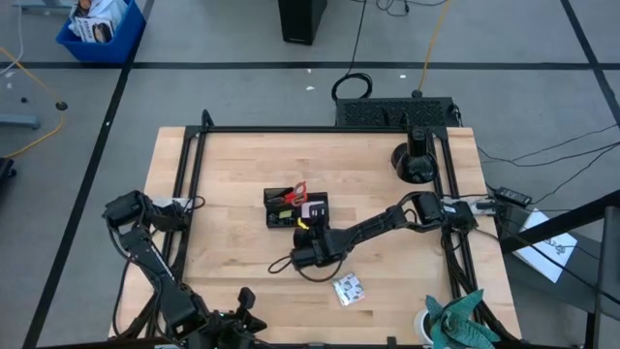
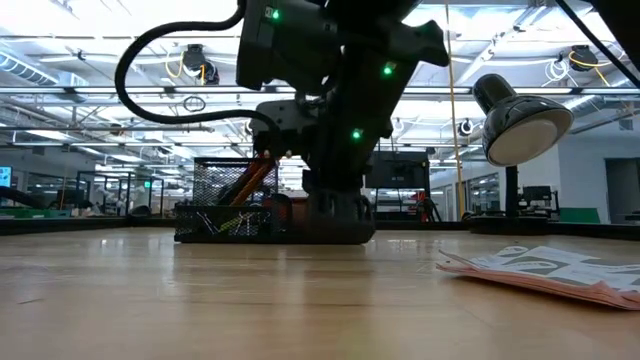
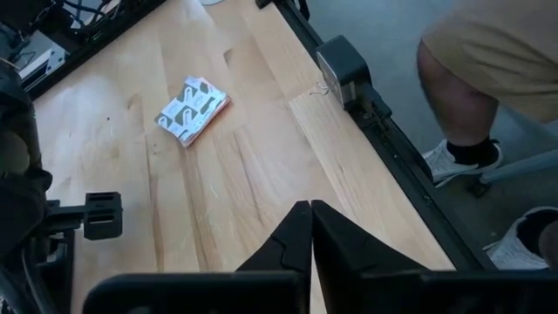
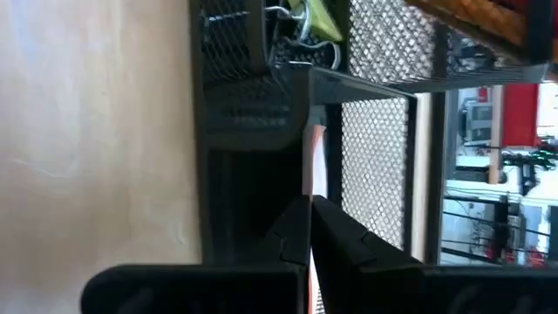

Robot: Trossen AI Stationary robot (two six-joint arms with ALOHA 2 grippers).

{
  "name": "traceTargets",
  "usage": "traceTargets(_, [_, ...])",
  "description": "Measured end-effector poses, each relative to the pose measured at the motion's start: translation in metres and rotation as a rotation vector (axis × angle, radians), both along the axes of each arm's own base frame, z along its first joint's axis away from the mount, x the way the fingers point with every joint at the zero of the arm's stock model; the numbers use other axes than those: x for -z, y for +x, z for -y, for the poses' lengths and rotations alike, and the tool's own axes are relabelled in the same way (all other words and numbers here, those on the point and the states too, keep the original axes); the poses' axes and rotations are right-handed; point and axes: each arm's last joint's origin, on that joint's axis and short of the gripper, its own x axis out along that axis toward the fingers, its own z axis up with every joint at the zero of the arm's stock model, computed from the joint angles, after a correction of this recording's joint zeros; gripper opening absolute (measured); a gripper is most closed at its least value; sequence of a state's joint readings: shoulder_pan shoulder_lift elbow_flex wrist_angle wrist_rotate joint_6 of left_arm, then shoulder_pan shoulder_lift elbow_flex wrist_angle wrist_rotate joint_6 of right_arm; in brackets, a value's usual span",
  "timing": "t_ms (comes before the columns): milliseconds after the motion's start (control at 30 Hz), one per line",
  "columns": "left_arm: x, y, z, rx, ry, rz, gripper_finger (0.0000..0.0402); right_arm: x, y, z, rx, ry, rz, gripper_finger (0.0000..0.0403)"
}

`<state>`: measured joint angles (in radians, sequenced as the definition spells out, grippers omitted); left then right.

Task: Pick and place office supplies into organizer
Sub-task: Put the pink sticky notes into the black desk organizer

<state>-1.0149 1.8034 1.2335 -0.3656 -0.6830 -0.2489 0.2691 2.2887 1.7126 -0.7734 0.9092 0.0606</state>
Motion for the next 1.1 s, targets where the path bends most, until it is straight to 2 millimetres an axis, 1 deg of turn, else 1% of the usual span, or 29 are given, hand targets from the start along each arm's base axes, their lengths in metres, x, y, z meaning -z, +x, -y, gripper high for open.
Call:
traceTargets(100, [0.0, 0.0, 0.0, 0.0, 0.0, 0.0, 0.0024, 0.001, 0.001, -0.001, -0.01, 0.064, -0.01, 0.0002])
traceTargets(200, [0.0, 0.0, 0.0, 0.0, 0.0, 0.0, 0.0025, 0.002, 0.001, -0.003, -0.019, 0.102, -0.014, 0.0016])
traceTargets(367, [0.0, 0.0, 0.0, -0.005, -0.006, 0.0, 0.0026, 0.002, 0.001, -0.003, -0.019, 0.105, -0.008, 0.0057])
traceTargets(533, [0.0, 0.0, 0.0, -0.005, -0.007, -0.001, 0.0026, 0.0, 0.0, -0.008, -0.026, 0.107, 0.003, 0.0105])
traceTargets(633, [0.0, 0.0, 0.0, -0.005, -0.006, -0.001, 0.0026, -0.006, -0.002, -0.013, -0.037, 0.108, 0.009, 0.0127])
traceTargets(767, [0.0, 0.0, 0.0, -0.005, -0.007, -0.001, 0.0026, -0.025, -0.008, -0.026, -0.054, 0.126, 0.059, 0.0146])
traceTargets(933, [0.0, 0.001, -0.001, -0.008, -0.009, 0.001, 0.0026, -0.06, -0.026, -0.053, -0.096, 0.168, 0.134, 0.0159])
traceTargets(1000, [0.0, 0.003, -0.002, -0.017, -0.014, 0.0, 0.0026, -0.074, -0.036, -0.068, -0.125, 0.232, 0.161, 0.0162])
traceTargets(1100, [0.0, 0.006, -0.004, -0.034, -0.023, 0.0, 0.0026, -0.089, -0.049, -0.093, -0.15, 0.374, 0.221, 0.0164])
